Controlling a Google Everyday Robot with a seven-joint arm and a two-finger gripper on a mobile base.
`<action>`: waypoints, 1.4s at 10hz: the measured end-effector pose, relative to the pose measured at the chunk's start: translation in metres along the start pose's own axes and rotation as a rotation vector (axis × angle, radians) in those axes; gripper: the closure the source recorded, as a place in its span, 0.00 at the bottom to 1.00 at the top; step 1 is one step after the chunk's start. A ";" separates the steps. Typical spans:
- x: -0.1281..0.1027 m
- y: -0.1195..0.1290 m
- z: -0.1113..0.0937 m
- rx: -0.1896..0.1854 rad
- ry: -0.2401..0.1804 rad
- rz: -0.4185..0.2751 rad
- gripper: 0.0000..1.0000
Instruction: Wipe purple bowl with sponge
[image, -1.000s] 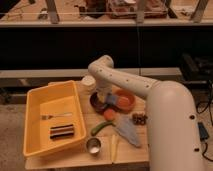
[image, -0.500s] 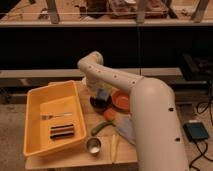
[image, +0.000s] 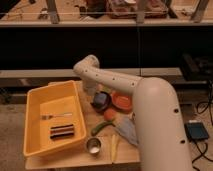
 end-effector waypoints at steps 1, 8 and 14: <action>-0.009 -0.006 -0.002 0.009 0.006 -0.006 1.00; -0.058 0.033 0.008 0.023 -0.021 0.095 1.00; -0.016 0.069 0.002 -0.012 -0.021 0.111 1.00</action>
